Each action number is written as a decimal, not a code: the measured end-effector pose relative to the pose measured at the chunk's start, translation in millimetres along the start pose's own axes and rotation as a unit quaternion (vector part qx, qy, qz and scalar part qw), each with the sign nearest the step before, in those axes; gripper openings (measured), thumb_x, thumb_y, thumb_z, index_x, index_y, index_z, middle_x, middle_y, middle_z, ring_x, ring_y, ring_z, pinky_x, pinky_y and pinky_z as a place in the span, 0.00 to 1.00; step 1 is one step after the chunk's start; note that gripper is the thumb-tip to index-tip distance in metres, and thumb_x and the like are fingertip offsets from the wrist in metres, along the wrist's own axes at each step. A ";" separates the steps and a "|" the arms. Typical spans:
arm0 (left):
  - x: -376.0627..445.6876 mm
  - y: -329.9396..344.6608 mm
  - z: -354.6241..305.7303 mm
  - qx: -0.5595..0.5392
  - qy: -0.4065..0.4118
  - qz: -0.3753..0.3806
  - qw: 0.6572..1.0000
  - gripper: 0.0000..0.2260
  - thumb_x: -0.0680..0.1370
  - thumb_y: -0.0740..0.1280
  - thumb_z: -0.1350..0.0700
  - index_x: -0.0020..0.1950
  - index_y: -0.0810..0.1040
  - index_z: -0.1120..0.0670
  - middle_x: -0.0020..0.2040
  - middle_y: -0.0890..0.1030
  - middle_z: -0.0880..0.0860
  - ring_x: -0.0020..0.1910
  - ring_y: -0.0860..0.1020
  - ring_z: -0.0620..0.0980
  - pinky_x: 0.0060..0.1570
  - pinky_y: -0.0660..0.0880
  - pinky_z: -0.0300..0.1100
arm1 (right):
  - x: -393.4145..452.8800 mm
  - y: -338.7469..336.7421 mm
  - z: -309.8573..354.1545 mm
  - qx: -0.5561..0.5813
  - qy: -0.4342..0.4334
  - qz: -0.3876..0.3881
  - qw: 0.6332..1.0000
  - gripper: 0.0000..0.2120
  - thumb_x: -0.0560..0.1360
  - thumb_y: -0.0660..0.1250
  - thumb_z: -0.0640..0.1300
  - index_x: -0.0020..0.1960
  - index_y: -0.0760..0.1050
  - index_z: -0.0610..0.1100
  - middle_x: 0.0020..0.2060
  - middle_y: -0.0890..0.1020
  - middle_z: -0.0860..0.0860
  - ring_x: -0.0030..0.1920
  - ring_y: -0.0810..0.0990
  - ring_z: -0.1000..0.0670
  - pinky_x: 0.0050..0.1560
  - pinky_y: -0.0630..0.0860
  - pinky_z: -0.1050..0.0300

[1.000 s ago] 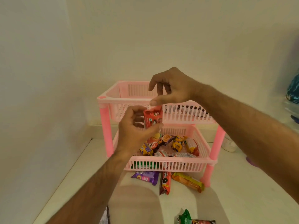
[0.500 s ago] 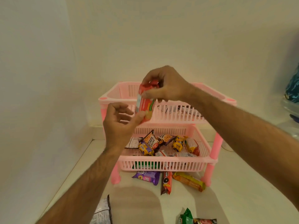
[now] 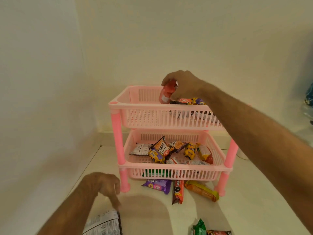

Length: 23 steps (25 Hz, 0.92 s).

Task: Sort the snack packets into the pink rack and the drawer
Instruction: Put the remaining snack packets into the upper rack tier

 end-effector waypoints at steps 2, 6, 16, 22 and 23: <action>1.7 12.4 4.6 0.037 -0.022 0.037 0.998 0.36 0.56 0.83 0.38 0.60 0.78 0.47 0.53 0.80 0.46 0.54 0.79 0.47 0.39 0.74 0.38 | 3.0 12.8 -1.9 -0.045 0.009 0.036 0.998 0.24 0.67 0.72 0.35 0.61 0.78 0.50 0.54 0.80 0.51 0.53 0.78 0.48 0.49 0.73 0.59; 6.0 29.3 7.3 0.048 -0.016 0.087 0.995 0.25 0.64 0.82 0.47 0.56 0.79 0.52 0.45 0.80 0.47 0.42 0.78 0.44 0.33 0.74 0.34 | 5.1 37.8 -2.7 -0.066 0.042 0.132 0.988 0.20 0.78 0.63 0.47 0.69 0.73 0.49 0.68 0.76 0.51 0.67 0.73 0.48 0.66 0.67 0.53; 27.4 35.8 -4.5 -0.112 0.148 -0.102 0.977 0.17 0.68 0.80 0.51 0.48 0.75 0.50 0.42 0.74 0.45 0.39 0.71 0.42 0.36 0.68 0.34 | 2.3 44.6 -4.6 -0.046 0.032 0.160 0.986 0.30 0.80 0.50 0.66 0.73 0.69 0.50 0.73 0.72 0.50 0.71 0.70 0.46 0.73 0.62 0.43; -28.7 -15.6 -74.6 -0.405 0.370 -0.317 0.773 0.13 0.70 0.79 0.61 0.44 0.77 0.51 0.36 0.81 0.43 0.36 0.78 0.39 0.39 0.74 0.33 | -26.0 19.7 33.5 0.045 -0.173 -0.071 0.981 0.23 0.72 0.73 0.59 0.58 0.80 0.44 0.48 0.85 0.49 0.43 0.84 0.51 0.45 0.81 0.59; -40.0 -24.2 -87.7 -0.455 0.392 -0.341 0.723 0.12 0.70 0.78 0.61 0.44 0.78 0.50 0.40 0.84 0.46 0.40 0.81 0.42 0.39 0.77 0.35 | -33.8 17.7 41.7 0.061 -0.210 -0.059 0.974 0.24 0.69 0.76 0.58 0.57 0.81 0.43 0.45 0.86 0.49 0.38 0.84 0.51 0.39 0.79 0.64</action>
Point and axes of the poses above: each hand's wrist, its own x-axis towards the middle knuckle, its own y-axis out of the palm, z = x × y, the point moved 3 cm from there along x, towards the middle knuckle
